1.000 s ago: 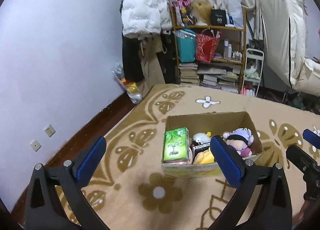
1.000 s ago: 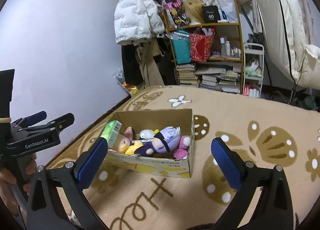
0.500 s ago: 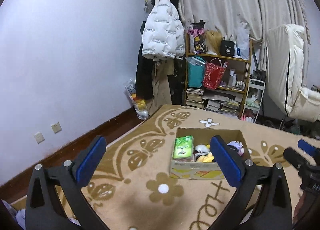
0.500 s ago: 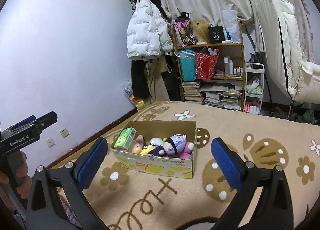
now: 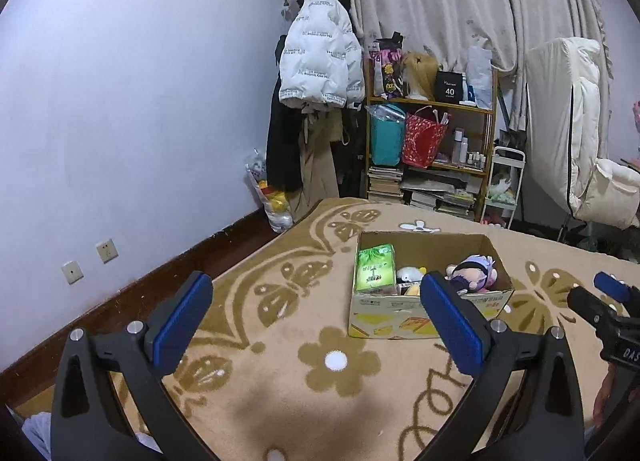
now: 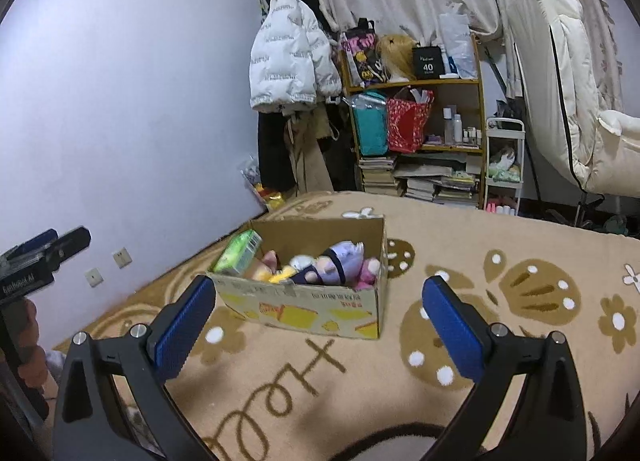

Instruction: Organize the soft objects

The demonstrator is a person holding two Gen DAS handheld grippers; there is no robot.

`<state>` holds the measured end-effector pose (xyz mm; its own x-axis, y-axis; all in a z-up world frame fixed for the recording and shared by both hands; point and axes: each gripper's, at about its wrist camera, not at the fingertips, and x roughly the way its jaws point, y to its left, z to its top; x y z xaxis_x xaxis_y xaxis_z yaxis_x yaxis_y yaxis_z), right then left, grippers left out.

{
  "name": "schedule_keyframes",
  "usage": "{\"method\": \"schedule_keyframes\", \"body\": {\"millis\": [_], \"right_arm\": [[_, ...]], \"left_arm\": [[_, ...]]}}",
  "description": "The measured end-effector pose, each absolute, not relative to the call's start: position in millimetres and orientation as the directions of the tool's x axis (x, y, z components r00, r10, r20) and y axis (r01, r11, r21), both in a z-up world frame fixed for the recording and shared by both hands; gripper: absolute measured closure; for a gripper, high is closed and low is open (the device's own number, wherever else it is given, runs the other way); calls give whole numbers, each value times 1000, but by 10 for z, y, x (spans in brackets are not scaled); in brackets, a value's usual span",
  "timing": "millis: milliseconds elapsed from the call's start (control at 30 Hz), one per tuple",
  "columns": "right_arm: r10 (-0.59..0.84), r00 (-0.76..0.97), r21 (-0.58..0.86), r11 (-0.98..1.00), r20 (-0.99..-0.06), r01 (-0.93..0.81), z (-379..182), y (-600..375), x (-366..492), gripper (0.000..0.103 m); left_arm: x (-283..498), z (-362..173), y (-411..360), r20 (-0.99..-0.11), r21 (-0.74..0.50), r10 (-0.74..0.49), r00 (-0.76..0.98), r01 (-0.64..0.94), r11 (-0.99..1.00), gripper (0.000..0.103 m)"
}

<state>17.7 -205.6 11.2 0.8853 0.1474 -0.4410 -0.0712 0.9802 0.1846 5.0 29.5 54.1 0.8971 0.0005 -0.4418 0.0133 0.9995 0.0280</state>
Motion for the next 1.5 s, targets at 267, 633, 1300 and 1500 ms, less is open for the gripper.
{"method": "schedule_keyframes", "body": {"millis": [267,633,1300,1500], "right_arm": [[125,895,156,986,-429,-62,-74,-2041,124,0],[137,907,171,983,-398,-73,-103,-2063,86,0],[134,902,175,982,-411,-66,-144,-2084,103,0],[134,899,174,983,-418,-65,-156,-2098,100,0]], "left_arm": [[130,372,185,-478,53,-16,878,48,997,1],[198,285,101,-494,63,-23,869,62,996,1],[188,249,51,-487,123,12,874,55,991,1],[179,236,12,-486,153,24,873,58,987,1]]}}
